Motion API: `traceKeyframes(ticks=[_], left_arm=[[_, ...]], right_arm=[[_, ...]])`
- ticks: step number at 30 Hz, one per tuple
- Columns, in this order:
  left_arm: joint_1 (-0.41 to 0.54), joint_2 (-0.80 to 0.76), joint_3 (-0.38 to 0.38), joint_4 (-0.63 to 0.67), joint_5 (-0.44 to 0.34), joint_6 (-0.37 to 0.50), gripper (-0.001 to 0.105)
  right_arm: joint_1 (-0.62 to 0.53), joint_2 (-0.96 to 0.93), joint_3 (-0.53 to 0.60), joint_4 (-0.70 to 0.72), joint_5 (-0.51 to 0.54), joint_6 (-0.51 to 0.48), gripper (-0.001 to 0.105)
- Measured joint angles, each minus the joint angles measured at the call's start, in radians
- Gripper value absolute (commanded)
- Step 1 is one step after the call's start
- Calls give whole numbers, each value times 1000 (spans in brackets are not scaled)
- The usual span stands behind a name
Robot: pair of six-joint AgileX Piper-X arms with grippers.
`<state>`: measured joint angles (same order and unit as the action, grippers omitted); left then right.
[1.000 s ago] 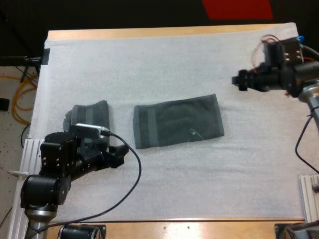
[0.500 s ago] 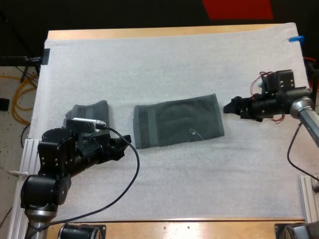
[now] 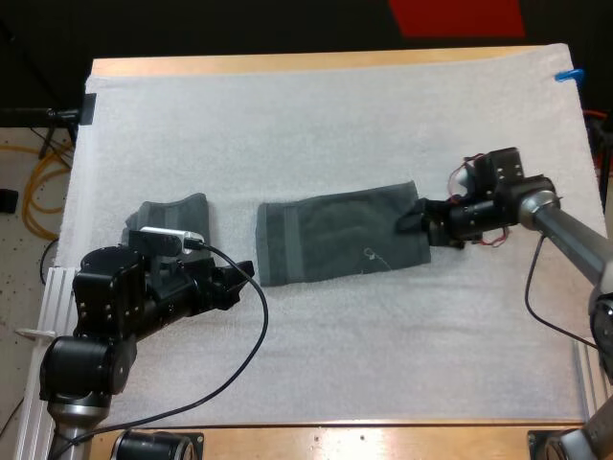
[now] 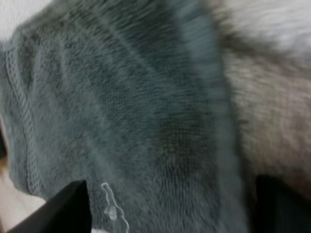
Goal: Pick towel from pile fold and stack
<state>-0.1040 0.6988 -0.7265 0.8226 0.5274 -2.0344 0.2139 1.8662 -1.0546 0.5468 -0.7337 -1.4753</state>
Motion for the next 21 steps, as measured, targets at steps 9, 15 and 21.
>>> traceKeyframes(ticks=[9,15,21], left_arm=[[0,0,0,0,3,0,66],[0,0,0,0,23,0,66],[0,0,0,0,23,0,66]], right_arm=[[44,20,-11,-10,42,39,25],[49,27,-9,-4,105,35,1],[62,-56,-3,71,311,-70,1]])
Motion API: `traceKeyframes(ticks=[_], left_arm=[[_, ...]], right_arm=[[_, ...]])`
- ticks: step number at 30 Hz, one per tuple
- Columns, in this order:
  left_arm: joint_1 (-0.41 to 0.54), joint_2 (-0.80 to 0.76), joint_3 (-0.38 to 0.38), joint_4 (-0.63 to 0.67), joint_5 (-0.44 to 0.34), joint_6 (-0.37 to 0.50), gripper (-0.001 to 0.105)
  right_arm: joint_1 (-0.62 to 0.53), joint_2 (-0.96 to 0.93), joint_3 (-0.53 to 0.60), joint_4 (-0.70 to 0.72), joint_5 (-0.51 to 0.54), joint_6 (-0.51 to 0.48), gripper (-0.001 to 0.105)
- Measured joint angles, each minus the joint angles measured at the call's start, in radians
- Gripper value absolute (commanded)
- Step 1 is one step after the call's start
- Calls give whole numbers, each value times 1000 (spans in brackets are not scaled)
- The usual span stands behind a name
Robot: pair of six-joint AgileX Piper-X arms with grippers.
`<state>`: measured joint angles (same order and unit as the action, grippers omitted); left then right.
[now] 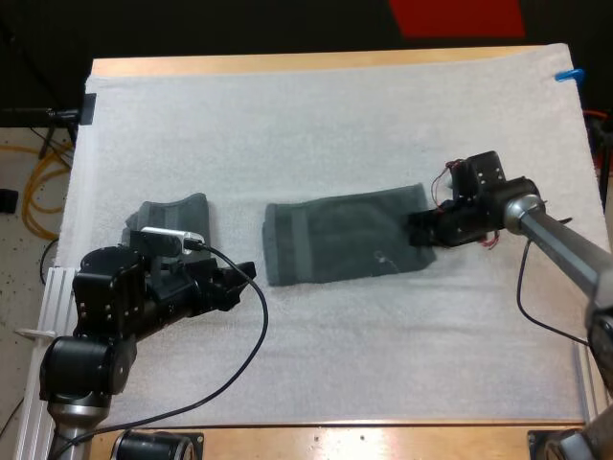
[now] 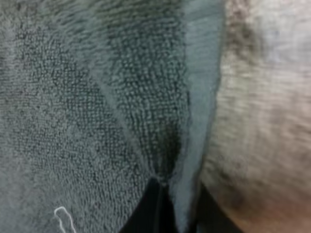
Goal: Pick towel from pile fold and stack
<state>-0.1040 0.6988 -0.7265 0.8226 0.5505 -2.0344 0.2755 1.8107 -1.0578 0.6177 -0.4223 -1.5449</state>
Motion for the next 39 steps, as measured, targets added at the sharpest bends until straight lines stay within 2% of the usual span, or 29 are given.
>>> traceKeyframes(ticks=[8,11,13,17,23,29,32,39], left_arm=[[0,0,0,0,0,0,66],[0,0,0,0,0,0,66],[0,0,0,0,0,0,66],[0,0,0,0,0,0,66],[0,0,0,0,4,0,66],[0,0,0,0,19,0,66],[0,0,0,0,21,0,66],[0,0,0,0,44,0,66]], right_arm=[[-1,-211,3,165,460,-257,1],[-1,-265,3,190,627,-309,1],[-1,-290,3,195,680,-322,1],[-1,-308,3,195,653,-316,1],[52,-308,4,179,432,-159,1],[143,-299,4,75,341,-49,1],[180,-262,4,49,318,-10,1],[218,-157,4,45,312,-3,1]])
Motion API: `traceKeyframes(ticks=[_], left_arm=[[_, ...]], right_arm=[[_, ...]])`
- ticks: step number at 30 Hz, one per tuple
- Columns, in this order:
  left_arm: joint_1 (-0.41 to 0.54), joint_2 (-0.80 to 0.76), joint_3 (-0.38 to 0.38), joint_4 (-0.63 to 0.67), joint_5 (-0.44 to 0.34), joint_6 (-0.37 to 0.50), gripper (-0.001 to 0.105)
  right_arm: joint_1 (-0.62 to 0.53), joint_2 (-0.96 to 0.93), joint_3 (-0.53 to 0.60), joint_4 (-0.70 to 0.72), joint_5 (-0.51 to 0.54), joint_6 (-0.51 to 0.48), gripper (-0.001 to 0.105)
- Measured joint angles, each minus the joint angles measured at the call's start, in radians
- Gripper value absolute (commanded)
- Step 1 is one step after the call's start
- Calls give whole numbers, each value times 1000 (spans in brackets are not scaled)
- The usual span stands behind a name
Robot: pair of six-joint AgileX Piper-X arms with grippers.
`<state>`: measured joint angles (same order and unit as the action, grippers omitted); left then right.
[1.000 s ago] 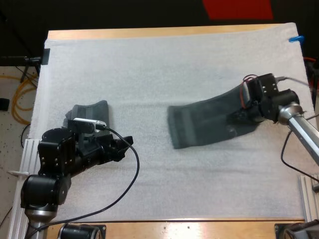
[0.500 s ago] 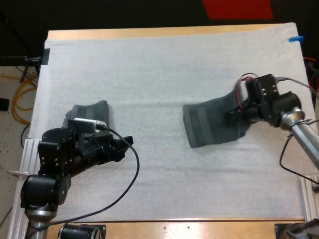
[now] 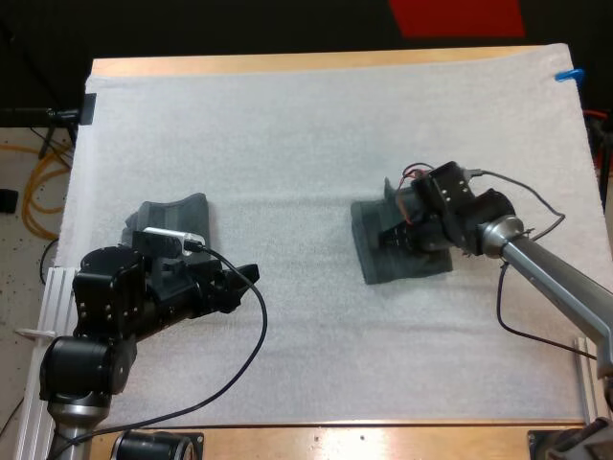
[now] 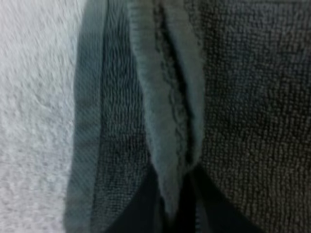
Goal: Pick towel from pile fold and stack
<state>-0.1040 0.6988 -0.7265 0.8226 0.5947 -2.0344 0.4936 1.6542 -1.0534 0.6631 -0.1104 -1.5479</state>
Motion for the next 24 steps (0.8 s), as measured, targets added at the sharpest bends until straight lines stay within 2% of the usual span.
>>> traceKeyframes(ticks=[4,6,9,11,14,20,24], left_arm=[[0,0,0,0,1,0,66],[0,0,0,0,1,0,66],[0,0,0,0,1,0,66],[0,0,0,0,1,0,66],[0,0,0,0,1,0,66],[0,0,0,0,1,0,66],[0,0,0,0,1,0,66]], right_arm=[[-1,30,0,0,0,0,1],[-1,33,0,-2,-5,0,5],[-1,33,0,-22,-63,0,23],[-1,33,0,-41,-117,0,43],[-1,33,0,-68,-187,0,61],[-1,33,0,-54,-221,0,63],[-1,33,0,-29,-311,2,63]])
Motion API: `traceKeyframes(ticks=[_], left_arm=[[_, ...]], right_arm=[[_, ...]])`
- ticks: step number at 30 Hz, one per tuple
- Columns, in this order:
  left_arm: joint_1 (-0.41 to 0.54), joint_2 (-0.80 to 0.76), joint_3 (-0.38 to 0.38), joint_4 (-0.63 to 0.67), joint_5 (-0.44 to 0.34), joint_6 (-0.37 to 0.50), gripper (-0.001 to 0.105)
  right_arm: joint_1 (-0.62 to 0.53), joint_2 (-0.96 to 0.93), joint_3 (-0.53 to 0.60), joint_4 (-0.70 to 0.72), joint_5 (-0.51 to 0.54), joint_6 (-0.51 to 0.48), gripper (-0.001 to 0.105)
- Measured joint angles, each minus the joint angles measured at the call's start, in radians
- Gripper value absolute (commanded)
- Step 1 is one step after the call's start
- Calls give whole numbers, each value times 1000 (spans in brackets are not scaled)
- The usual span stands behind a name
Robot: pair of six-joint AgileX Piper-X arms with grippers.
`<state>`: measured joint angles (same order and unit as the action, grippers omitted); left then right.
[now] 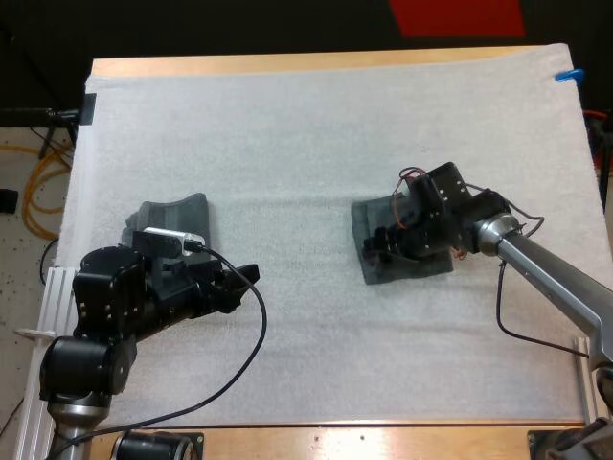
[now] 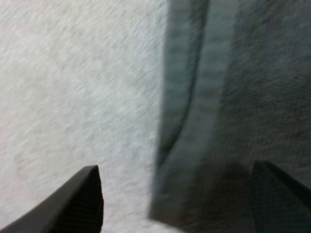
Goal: Pick towel from pile fold and stack
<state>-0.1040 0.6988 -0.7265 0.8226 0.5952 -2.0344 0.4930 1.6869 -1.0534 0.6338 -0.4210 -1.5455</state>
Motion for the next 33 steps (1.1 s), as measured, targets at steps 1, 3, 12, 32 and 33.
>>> traceKeyframes(ticks=[1,3,12,32,33], left_arm=[[0,0,0,0,0,0,66],[0,0,1,-2,0,0,66],[0,0,27,-1,2,0,66],[0,0,27,-1,7,-1,73],[0,0,27,-1,7,-1,75]], right_arm=[[0,0,0,0,-30,1,63],[8,0,0,-2,-63,17,63],[58,69,0,-15,-86,84,63],[58,-404,0,7,127,-15,63],[58,-449,0,15,139,-30,63]])
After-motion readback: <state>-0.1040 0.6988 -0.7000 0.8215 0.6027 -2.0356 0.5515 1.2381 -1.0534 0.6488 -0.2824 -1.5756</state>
